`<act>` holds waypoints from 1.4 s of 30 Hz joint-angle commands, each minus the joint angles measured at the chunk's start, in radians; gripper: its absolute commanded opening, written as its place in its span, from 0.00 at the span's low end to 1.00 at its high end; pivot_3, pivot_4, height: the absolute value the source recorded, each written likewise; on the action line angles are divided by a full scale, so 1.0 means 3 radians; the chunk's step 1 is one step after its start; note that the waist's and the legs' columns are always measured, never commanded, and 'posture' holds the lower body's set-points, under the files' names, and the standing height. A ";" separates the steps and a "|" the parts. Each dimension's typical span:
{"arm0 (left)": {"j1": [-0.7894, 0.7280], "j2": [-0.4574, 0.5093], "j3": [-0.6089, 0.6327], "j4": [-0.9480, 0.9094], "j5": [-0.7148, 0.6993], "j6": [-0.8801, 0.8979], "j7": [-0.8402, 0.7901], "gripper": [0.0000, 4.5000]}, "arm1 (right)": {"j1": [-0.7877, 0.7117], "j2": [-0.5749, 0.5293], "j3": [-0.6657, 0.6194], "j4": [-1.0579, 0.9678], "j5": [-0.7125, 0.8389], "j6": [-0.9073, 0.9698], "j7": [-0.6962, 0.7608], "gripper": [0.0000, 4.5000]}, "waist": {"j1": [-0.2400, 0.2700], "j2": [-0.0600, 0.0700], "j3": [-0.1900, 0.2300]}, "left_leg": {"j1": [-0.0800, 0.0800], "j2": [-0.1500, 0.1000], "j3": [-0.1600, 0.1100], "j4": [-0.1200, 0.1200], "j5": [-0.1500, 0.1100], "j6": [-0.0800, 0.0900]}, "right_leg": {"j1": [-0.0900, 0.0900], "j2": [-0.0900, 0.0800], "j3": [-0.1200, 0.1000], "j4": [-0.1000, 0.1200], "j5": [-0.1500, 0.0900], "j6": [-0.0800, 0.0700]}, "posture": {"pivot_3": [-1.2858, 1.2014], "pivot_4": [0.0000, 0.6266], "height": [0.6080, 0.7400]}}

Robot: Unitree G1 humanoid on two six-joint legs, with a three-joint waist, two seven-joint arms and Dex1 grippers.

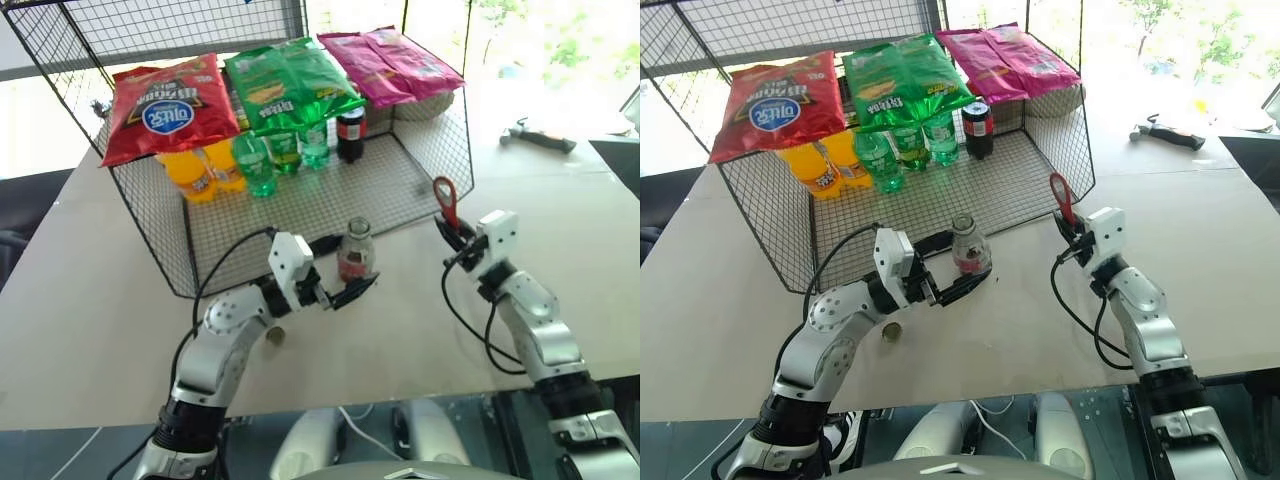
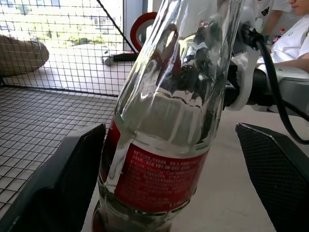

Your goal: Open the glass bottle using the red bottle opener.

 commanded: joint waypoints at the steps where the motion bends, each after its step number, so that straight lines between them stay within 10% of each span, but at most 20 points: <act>1: 0.0060 -0.0005 0.0094 -0.0130 0.0028 -0.0062 0.0117 0.99 | 0.0080 -0.0075 -0.0156 -0.0488 0.0363 0.0653 0.0017 0.00 | 0.0000 0.0000 0.0000 | 0.0000 0.0000 0.0000 0.0000 0.0000 0.0000 | 0.0000 -0.0001 0.0000 0.0000 0.0000 0.0000 | 0.52 0.24 0.96; 21: 0.0062 -0.0022 0.0300 0.0060 0.0380 -0.0456 0.0469 0.99 | 0.0182 -0.0322 -0.0405 -0.0965 0.1067 0.2514 0.0190 0.00 | 0.0005 0.0000 0.0000 | -0.0002 -0.0001 -0.0002 0.0007 -0.0001 0.0001 | 0.0004 -0.0004 -0.0008 -0.0001 0.0000 0.0001 | 0.52 0.24 0.96; 42: 0.0232 0.0062 0.0280 -0.0075 0.0329 -0.0428 0.0433 0.99 | 0.0138 -0.0280 -0.0444 -0.0881 0.0921 0.2536 0.0212 0.00 | 0.0005 0.0000 0.0000 | -0.0002 -0.0001 -0.0002 0.0012 -0.0001 0.0001 | 0.0007 -0.0005 -0.0011 0.0000 0.0001 0.0002 | 0.52 0.24 0.96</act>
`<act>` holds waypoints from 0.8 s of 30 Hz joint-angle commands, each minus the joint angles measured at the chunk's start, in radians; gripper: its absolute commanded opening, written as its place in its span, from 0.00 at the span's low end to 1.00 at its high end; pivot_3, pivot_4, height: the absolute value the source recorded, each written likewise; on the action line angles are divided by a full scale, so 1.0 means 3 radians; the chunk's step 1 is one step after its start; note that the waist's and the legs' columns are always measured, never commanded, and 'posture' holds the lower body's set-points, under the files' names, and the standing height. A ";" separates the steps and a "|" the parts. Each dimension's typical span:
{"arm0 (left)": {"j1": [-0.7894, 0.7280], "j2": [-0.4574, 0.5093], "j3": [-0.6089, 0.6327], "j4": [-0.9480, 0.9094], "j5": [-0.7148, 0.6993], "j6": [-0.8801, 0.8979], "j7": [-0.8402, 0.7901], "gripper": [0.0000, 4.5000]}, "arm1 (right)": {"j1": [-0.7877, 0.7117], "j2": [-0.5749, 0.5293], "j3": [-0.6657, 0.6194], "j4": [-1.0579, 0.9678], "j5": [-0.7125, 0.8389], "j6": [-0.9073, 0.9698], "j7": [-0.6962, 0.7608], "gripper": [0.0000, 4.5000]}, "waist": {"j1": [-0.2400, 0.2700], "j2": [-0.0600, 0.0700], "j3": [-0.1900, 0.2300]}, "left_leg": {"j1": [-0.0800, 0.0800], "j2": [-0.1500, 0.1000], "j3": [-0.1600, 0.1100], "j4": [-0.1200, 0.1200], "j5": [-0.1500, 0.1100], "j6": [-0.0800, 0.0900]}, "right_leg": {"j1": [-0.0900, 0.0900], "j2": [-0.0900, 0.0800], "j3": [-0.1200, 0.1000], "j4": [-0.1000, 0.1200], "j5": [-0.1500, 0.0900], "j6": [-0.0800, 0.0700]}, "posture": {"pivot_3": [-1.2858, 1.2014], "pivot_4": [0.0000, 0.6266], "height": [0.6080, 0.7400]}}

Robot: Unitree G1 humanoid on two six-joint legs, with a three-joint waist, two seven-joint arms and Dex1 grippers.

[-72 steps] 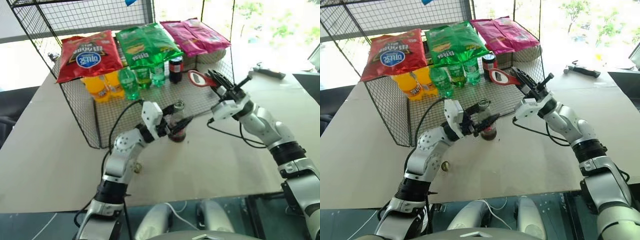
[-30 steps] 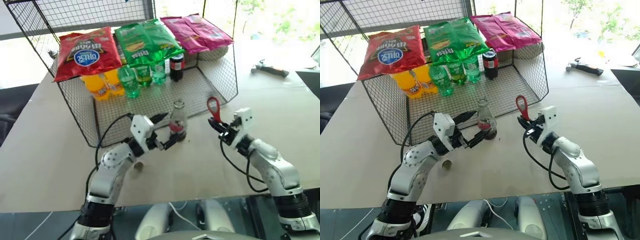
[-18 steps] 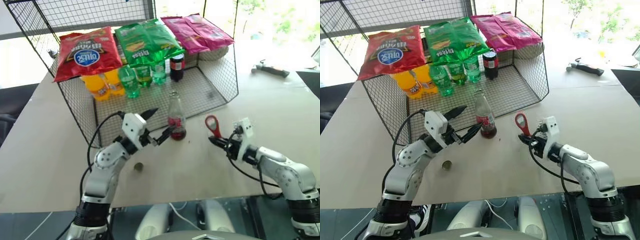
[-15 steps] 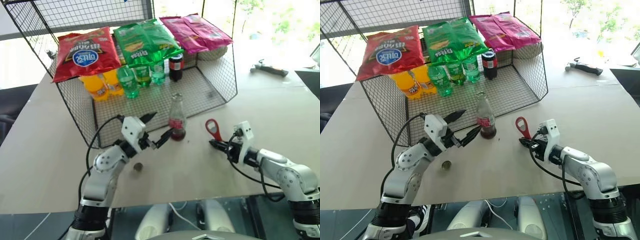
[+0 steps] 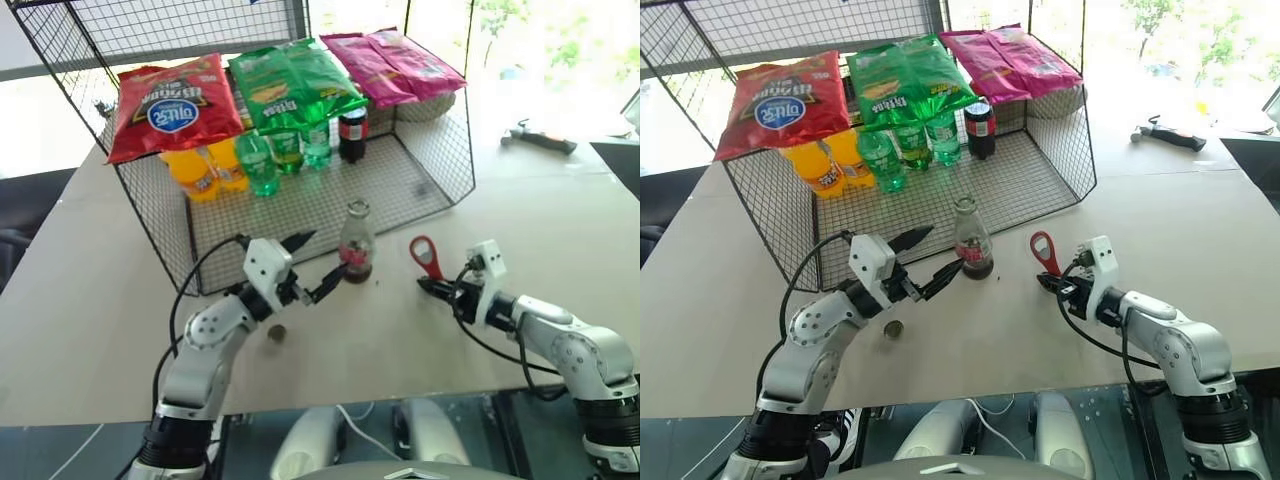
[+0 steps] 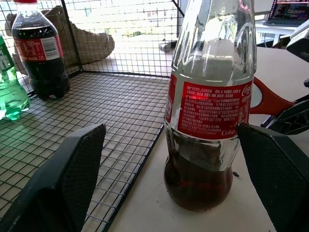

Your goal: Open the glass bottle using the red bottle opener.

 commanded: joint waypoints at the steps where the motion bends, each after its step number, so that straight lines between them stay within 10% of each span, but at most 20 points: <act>1: 0.0010 0.0004 0.0053 -0.0144 -0.0010 -0.0068 0.0027 0.99 | -0.0008 -0.0021 -0.0095 -0.0063 0.0001 -0.0022 0.0076 0.00 | 0.0002 0.0000 0.0000 | 0.0000 0.0000 0.0000 0.0000 0.0000 0.0000 | 0.0000 0.0000 0.0000 0.0000 0.0000 0.0000 | 0.52 0.24 0.96; 24: 0.0585 0.0218 0.0190 -0.0396 -0.0126 0.0001 -0.0105 1.00 | 0.0051 -0.0176 -0.0193 0.0068 -0.0055 0.0073 0.0286 0.10 | 0.0002 -0.0001 -0.0002 | 0.0002 0.0000 0.0000 0.0001 -0.0001 0.0001 | 0.0002 -0.0001 0.0000 0.0000 0.0000 0.0000 | 0.52 0.24 0.96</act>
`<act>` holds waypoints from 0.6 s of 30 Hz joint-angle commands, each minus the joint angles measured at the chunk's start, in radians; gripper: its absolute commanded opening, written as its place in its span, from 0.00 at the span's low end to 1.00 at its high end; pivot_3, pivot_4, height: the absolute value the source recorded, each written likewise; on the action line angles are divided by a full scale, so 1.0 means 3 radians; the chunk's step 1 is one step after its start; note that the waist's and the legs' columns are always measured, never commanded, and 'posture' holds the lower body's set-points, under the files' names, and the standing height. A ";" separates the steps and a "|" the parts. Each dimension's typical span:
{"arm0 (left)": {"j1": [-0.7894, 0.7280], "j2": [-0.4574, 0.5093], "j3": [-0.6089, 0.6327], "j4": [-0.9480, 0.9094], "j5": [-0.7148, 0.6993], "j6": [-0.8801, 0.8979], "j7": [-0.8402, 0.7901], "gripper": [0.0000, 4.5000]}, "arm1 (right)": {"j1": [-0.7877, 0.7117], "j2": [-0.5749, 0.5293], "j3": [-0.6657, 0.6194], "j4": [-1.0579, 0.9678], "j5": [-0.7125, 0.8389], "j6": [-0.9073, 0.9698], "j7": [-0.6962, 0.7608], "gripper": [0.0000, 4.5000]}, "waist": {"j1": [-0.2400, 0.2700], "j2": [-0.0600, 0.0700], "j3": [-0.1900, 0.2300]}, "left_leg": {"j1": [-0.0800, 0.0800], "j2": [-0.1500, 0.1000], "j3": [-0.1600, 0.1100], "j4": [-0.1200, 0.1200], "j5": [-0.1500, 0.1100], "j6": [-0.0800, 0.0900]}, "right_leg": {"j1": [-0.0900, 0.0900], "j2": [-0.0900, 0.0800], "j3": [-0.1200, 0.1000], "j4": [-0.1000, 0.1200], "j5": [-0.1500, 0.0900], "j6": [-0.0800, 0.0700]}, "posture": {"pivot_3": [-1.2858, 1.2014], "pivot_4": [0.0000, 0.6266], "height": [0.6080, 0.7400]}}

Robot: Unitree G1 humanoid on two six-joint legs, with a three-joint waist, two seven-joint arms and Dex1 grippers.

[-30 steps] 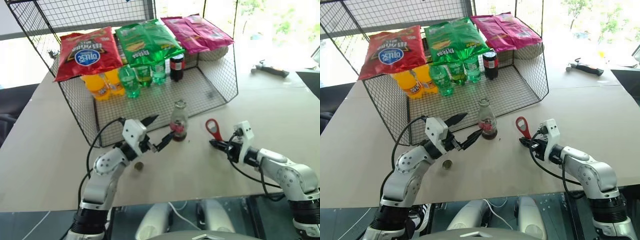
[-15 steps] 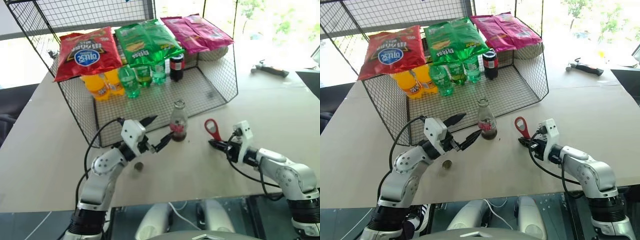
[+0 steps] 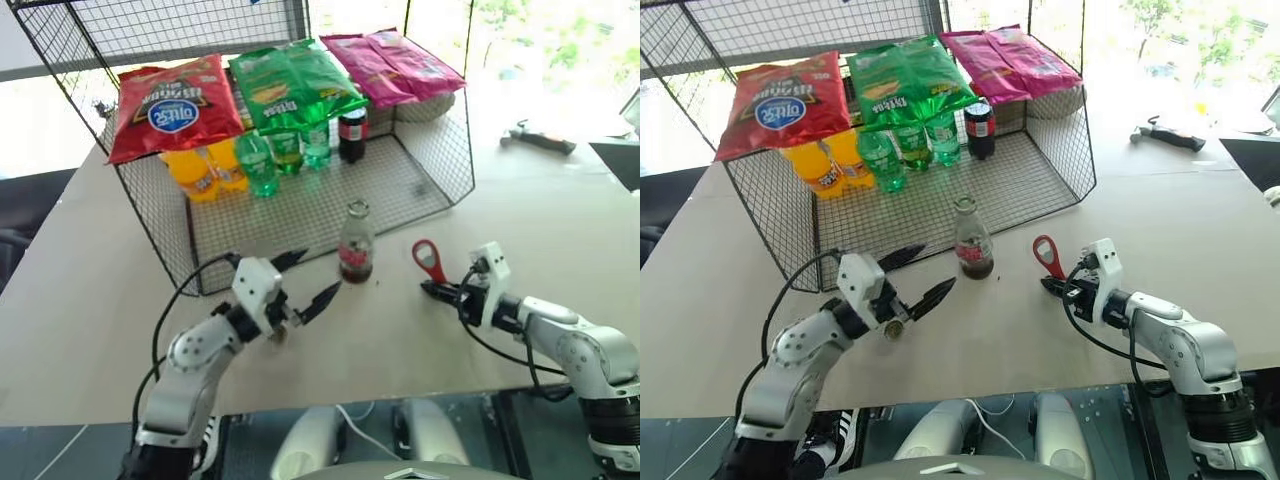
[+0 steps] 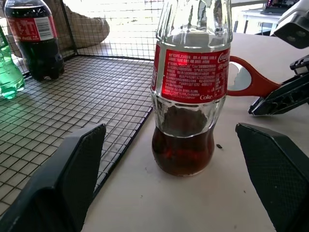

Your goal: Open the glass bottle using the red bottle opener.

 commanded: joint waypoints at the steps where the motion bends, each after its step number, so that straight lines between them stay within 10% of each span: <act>1: 0.0084 0.0038 0.0089 -0.0119 -0.0026 -0.0068 -0.0012 1.00 | 0.0018 -0.0078 -0.0115 -0.0010 0.0017 0.0054 0.0067 0.20 | 0.0009 0.0000 0.0000 | -0.0001 0.0000 0.0000 0.0000 0.0000 0.0000 | 0.0000 0.0000 -0.0001 0.0000 0.0000 0.0000 | 0.52 0.24 0.96; 7: 0.0090 0.0012 0.0113 -0.0027 0.0101 -0.0209 0.0081 1.00 | 0.0078 -0.0180 -0.0144 0.0025 -0.0119 -0.0049 0.0150 0.78 | 0.0010 -0.0005 -0.0003 | 0.0004 0.0000 0.0000 0.0004 -0.0002 0.0003 | 0.0007 -0.0001 -0.0002 0.0000 0.0000 0.0001 | 0.52 0.24 0.96; 18: 0.0274 0.0091 0.0301 -0.0042 0.0096 -0.0331 0.0103 1.00 | 0.0564 -0.0633 -0.0269 -0.0124 -0.0329 -0.0495 0.0495 0.78 | 0.0084 -0.0007 -0.0006 | 0.0003 -0.0001 -0.0003 0.0005 -0.0002 0.0004 | 0.0010 -0.0004 -0.0006 -0.0004 0.0000 0.0002 | 0.52 0.24 0.96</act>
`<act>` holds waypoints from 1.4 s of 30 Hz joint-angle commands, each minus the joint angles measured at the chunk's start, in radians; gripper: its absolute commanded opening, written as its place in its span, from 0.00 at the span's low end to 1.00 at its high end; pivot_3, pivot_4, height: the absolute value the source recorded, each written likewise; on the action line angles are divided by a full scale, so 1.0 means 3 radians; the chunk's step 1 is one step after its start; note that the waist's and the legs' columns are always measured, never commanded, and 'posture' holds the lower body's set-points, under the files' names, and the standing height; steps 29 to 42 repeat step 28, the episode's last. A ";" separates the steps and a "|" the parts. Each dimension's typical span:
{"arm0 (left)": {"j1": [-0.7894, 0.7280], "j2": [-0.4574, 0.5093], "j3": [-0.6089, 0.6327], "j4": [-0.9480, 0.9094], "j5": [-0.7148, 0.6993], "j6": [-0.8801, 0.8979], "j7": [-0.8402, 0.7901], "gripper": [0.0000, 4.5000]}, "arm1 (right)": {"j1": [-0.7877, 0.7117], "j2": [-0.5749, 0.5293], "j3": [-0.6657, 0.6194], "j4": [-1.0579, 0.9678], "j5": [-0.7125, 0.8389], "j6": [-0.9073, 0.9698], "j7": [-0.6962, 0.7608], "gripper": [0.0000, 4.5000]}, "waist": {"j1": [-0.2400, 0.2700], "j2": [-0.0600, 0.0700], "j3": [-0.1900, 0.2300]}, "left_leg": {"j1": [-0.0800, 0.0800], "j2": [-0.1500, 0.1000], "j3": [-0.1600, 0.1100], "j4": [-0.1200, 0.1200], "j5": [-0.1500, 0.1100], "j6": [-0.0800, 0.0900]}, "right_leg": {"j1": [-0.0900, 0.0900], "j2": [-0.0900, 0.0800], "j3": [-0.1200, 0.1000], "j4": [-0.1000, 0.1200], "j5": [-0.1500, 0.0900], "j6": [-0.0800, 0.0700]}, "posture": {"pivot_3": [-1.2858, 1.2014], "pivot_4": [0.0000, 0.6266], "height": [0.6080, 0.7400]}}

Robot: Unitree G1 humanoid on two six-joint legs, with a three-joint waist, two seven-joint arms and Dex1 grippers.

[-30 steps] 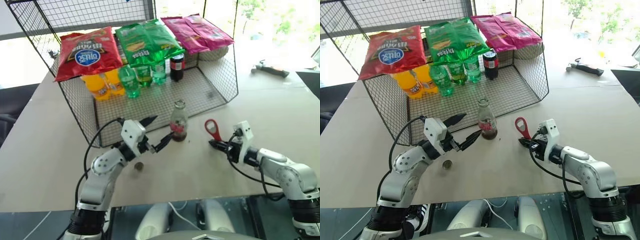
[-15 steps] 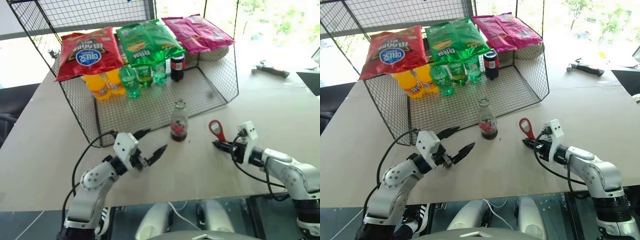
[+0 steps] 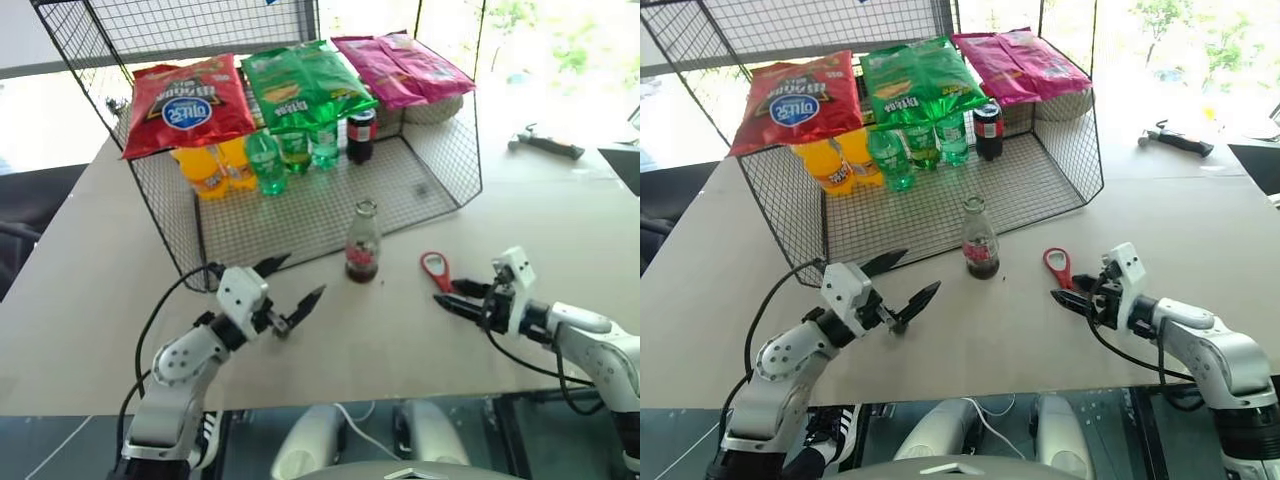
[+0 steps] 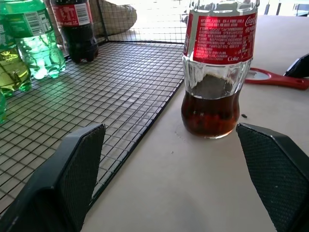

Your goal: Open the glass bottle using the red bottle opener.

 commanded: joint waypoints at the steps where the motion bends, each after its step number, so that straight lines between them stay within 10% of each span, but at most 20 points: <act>1: 0.0157 0.0064 0.0187 -0.0134 -0.0055 -0.0051 0.0007 1.00 | 0.0246 -0.0179 -0.0165 -0.0015 -0.0202 -0.0248 0.0160 0.78 | 0.0017 -0.0001 0.0000 | -0.0001 0.0000 0.0000 0.0000 -0.0001 0.0001 | 0.0000 0.0000 0.0000 -0.0002 0.0000 0.0000 | 0.52 0.24 0.96; 15: 0.0834 0.0117 0.0613 -0.0416 -0.0282 0.0263 0.0115 1.00 | 0.0717 -0.0059 -0.0541 0.0233 -0.0568 -0.1983 0.0911 0.78 | 0.0011 0.0000 0.0002 | 0.0000 0.0003 0.0002 0.0001 -0.0005 0.0008 | 0.0001 0.0002 0.0001 -0.0002 -0.0008 0.0013 | 0.52 0.24 0.96; 42: 0.1205 0.0139 0.0984 -0.0316 -0.0333 0.0231 0.0089 1.00 | 0.0697 -0.0068 -0.0707 0.0549 -0.0583 -0.2154 0.1068 0.78 | 0.0012 0.0002 0.0004 | 0.0002 0.0004 0.0003 0.0000 -0.0009 0.0013 | 0.0002 0.0002 0.0002 -0.0002 -0.0009 0.0012 | 0.52 0.24 0.96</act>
